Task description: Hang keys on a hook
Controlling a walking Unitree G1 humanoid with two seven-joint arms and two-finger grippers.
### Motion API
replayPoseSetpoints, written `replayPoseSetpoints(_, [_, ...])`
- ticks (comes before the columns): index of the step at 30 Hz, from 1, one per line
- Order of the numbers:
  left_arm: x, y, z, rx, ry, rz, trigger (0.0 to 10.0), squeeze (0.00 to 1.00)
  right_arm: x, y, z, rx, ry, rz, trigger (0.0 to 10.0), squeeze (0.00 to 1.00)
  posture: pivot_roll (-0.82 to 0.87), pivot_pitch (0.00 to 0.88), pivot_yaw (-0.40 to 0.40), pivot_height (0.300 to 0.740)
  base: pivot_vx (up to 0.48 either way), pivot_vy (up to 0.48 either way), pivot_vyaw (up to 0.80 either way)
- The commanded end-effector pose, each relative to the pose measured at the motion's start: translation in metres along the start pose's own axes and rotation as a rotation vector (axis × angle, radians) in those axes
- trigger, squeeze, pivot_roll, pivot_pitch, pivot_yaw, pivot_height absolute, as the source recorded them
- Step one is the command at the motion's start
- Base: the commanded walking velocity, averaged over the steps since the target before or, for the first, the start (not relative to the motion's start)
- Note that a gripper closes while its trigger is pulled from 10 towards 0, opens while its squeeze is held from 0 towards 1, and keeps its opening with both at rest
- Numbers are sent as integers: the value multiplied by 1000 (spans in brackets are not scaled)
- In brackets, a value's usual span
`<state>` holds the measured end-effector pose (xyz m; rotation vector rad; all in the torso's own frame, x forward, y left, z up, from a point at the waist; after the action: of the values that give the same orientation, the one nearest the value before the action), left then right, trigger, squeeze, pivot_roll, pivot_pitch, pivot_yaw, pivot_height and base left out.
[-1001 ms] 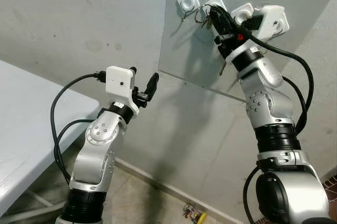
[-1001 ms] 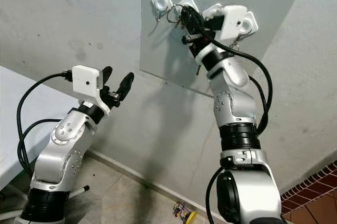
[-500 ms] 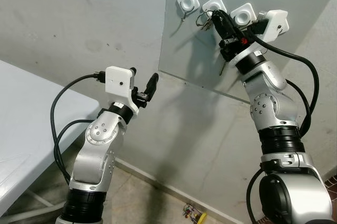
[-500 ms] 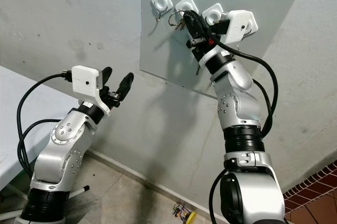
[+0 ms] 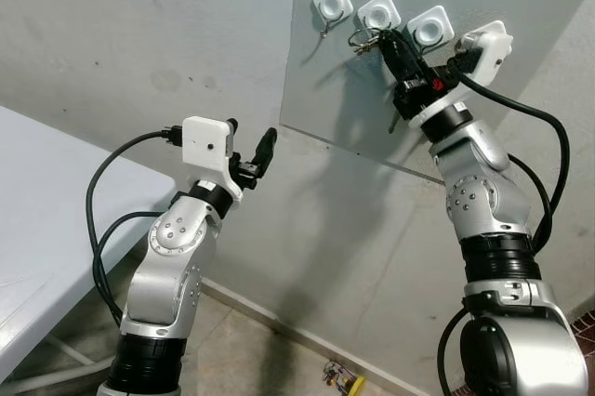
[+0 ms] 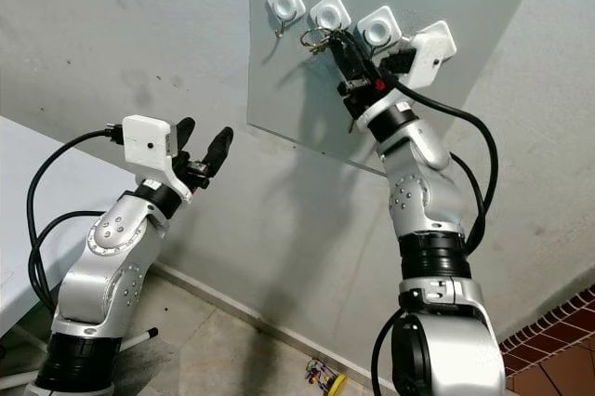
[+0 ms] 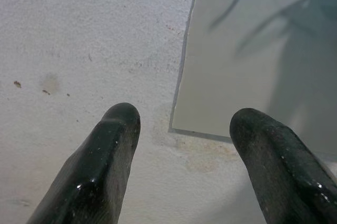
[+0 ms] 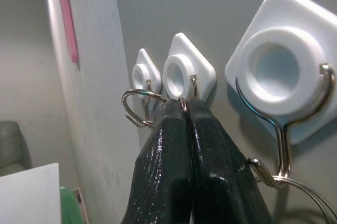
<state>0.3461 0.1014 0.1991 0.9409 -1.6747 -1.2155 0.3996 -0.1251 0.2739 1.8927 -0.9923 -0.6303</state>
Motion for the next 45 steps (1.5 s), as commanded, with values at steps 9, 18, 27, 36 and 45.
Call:
replayPoseSetpoints(9, [5,7,-2,18,-15,5,10000,0,0,12,4,59,17,13,10000,0,-86,0,-85,740,0,0,0])
replayPoseSetpoints(18, [4,8,-1,22,-9,11,10000,0,-6,4,8,24,61,38,10000,0,-81,0,-87,740,0,0,0])
replayPoseSetpoints(27, [4,9,-1,24,-7,15,10000,0,-10,-6,11,-15,89,51,10000,0,-79,0,-85,740,0,0,0])
replayPoseSetpoints(36, [4,9,0,23,-2,25,10000,0,-20,-21,17,-88,160,149,10000,0,-81,0,-86,740,0,0,0])
replayPoseSetpoints(45, [2,8,2,23,15,37,10000,0,-19,-25,18,-113,154,190,10000,0,-79,0,-91,740,0,0,0])
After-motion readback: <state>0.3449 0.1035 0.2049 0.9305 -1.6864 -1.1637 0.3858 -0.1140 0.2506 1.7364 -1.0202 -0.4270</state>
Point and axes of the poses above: a point about 5 cm out from each wrist's last joint towards the gripper, its own z axis pointing back from the gripper into the wrist, its own y axis along the axis of the wrist's last joint, x = y × z, the point moved 4 cm from there along -z, pointing out of the wrist towards the gripper, and after that the axes turned 10 degrees about z, right-handed, at the moved point
